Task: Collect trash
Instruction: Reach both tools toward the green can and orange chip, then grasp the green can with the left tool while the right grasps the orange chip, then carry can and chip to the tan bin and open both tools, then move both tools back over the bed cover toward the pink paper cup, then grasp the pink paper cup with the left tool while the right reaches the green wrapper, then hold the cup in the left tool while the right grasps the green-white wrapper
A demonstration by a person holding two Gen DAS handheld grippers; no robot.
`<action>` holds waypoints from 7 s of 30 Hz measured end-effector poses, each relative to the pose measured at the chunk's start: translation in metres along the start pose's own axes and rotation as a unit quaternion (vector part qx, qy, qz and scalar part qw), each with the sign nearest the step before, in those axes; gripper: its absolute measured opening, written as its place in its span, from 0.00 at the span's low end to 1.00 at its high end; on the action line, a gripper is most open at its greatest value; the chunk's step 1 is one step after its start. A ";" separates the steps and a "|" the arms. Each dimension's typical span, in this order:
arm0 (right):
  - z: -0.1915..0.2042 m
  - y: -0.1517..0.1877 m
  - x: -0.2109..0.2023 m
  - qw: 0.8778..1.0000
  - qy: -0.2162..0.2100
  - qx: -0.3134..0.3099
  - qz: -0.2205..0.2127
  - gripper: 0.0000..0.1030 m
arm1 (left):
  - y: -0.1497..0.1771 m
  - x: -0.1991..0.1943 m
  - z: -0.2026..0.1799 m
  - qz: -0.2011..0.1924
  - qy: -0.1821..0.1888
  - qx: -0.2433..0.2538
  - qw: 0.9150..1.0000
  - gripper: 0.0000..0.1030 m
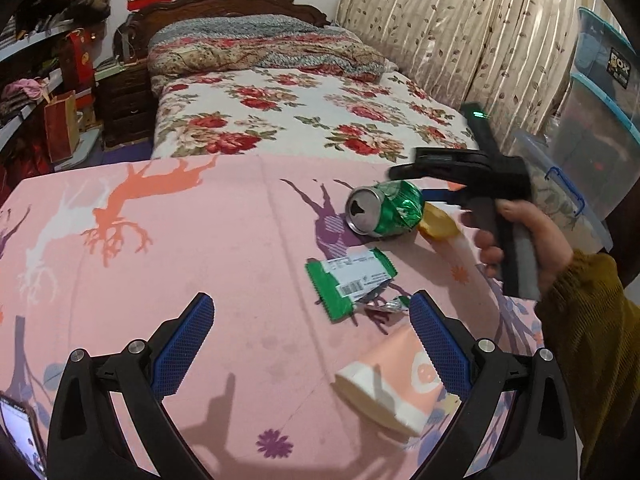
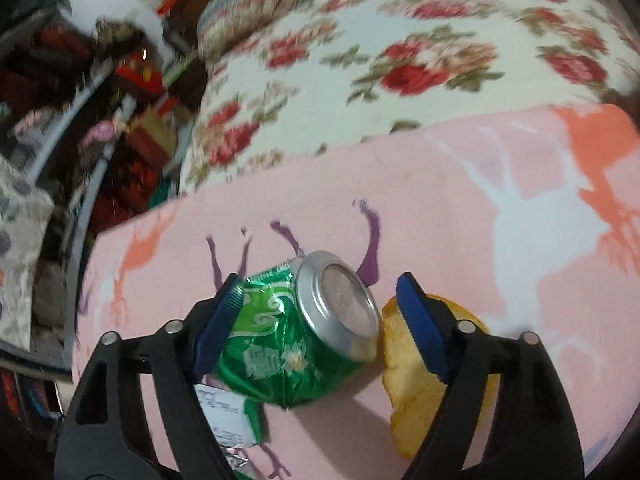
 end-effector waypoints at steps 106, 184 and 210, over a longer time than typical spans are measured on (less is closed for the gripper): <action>-0.163 0.215 -0.133 0.987 -0.063 0.107 -0.104 0.49 | 0.037 0.058 -0.173 0.099 0.112 0.115 0.982 0.72; 0.028 0.205 -0.034 0.972 -0.236 0.023 0.008 0.42 | 0.101 -0.009 0.058 0.005 0.072 -0.120 0.990 0.29; 0.058 0.201 -0.036 0.987 -0.156 -0.006 -0.046 0.40 | 0.099 -0.003 0.047 0.009 0.055 -0.095 0.994 0.30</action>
Point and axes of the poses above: each gripper's, at about its wrist camera, not at the fingertips, and x roughly the way its jaws point, z to its left, y to its underside, the point moved 3 cm from there along x, roughly the way its jaws point, and after that the axes turned 12 degrees about y, right-handed, at the moved point
